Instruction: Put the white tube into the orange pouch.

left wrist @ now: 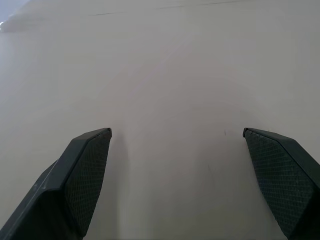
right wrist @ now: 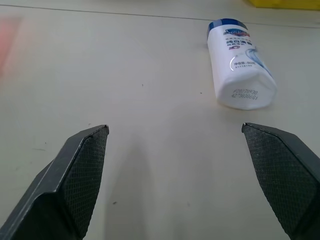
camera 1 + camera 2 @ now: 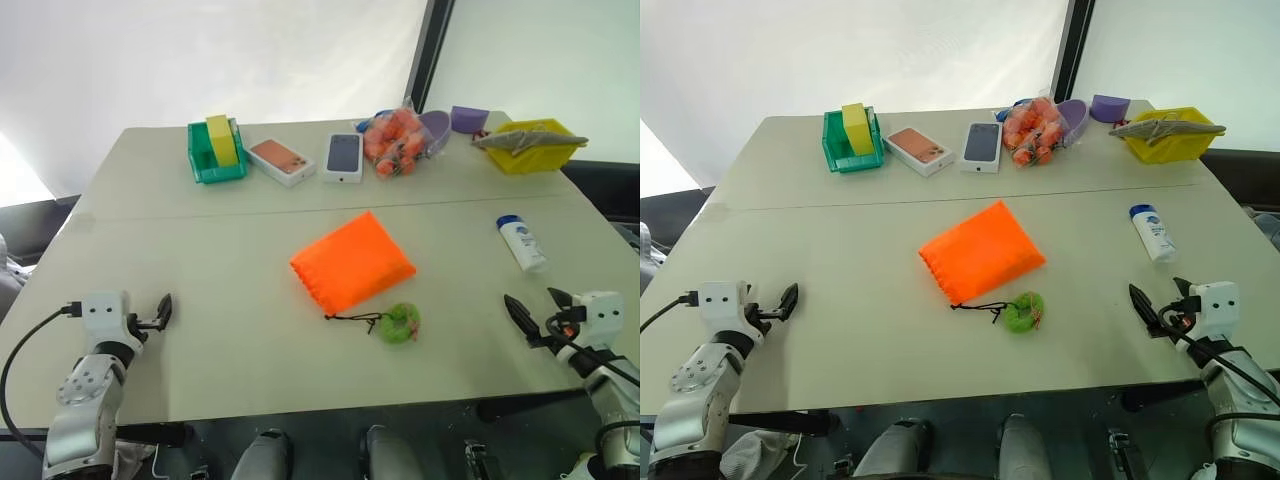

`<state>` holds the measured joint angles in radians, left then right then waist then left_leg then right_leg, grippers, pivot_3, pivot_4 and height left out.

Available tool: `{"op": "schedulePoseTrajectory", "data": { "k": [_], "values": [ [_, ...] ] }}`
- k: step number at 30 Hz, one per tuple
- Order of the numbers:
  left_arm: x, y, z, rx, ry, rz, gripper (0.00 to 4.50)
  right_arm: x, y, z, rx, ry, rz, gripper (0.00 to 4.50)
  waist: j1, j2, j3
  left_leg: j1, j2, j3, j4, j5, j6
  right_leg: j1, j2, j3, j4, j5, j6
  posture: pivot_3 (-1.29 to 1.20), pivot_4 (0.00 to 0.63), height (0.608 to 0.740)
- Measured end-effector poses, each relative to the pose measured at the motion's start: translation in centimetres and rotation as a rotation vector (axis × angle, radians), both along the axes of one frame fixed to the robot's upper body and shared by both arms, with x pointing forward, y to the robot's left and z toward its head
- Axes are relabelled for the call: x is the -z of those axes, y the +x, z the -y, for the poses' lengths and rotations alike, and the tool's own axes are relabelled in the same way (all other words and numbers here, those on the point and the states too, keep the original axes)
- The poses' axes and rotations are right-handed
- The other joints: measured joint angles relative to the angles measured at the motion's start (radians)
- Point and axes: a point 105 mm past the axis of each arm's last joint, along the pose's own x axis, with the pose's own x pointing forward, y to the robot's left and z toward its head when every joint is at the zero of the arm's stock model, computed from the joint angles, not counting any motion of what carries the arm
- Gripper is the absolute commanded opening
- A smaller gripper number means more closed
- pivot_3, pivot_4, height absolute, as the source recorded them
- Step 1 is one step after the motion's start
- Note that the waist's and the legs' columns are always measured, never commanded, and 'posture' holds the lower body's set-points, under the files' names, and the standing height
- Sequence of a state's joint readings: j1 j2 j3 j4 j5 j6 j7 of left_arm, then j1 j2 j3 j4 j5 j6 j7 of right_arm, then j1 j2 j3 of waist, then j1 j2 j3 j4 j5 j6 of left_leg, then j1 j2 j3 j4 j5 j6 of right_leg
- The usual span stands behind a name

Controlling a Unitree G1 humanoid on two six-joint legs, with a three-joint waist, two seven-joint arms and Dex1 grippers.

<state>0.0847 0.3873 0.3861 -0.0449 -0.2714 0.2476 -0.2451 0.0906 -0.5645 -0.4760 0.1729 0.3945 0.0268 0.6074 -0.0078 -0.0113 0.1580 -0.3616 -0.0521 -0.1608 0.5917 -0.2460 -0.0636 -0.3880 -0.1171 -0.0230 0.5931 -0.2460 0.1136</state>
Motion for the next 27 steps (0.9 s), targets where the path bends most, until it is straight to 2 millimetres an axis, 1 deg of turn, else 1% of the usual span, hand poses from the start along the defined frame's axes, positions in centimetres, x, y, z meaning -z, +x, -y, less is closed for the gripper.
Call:
{"op": "schedulePoseTrajectory", "data": {
  "k": [8,13,16,20,24,27],
  "values": [
    [-0.1,0.1,0.0,-0.007,0.001,0.004,4.5,-0.4,0.3,0.0,-0.003,-0.013,0.021,4.43,0.001,0.0,0.0,0.0,0.0,0.0,0.0,0.0,0.0,0.0,0.0,0.0,0.0,0.0,0.0,0.0,0.15,0.74],
    [-0.5,0.5,0.0,-0.005,0.002,0.02,4.5,-0.3,0.4,0.0,-0.002,-0.019,0.019,4.43,0.001,0.0,0.0,0.0,0.0,0.0,0.0,0.0,0.0,0.0,0.0,0.0,0.0,0.0,0.0,0.0,0.15,0.74],
    [-1.0,0.9,0.6,0.019,0.003,0.035,4.5,-0.1,0.6,-0.2,-0.01,-0.017,0.015,4.43,0.0,0.0,0.0,0.0,0.0,0.0,0.0,0.0,0.0,0.0,0.0,0.0,0.0,0.0,0.0,0.0,0.15,0.74],
    [-2.7,1.9,3.5,0.154,0.0,0.091,4.5,-0.1,1.5,-1.7,-0.072,-0.019,0.014,4.43,0.0,0.0,0.0,0.0,0.0,0.0,0.0,0.0,0.0,0.0,0.0,0.0,0.0,0.0,0.0,0.0,0.15,0.74],
    [-3.9,3.2,7.7,0.33,0.005,0.119,4.5,-0.8,2.2,-4.3,-0.187,-0.021,0.026,4.43,0.002,0.0,0.0,-0.001,0.0,0.0,0.0,0.0,0.0,0.0,0.0,0.0,0.0,0.0,0.0,0.0,0.15,0.74],
    [-4.6,3.7,11.5,0.541,0.116,0.124,4.5,-1.6,2.2,-6.9,-0.298,-0.038,0.037,4.43,0.004,0.0,0.0,-0.001,0.0,0.0,0.0,0.0,0.0,-0.001,0.0,0.0,0.0,0.0,0.0,0.0,0.15,0.74]
  ]
}}
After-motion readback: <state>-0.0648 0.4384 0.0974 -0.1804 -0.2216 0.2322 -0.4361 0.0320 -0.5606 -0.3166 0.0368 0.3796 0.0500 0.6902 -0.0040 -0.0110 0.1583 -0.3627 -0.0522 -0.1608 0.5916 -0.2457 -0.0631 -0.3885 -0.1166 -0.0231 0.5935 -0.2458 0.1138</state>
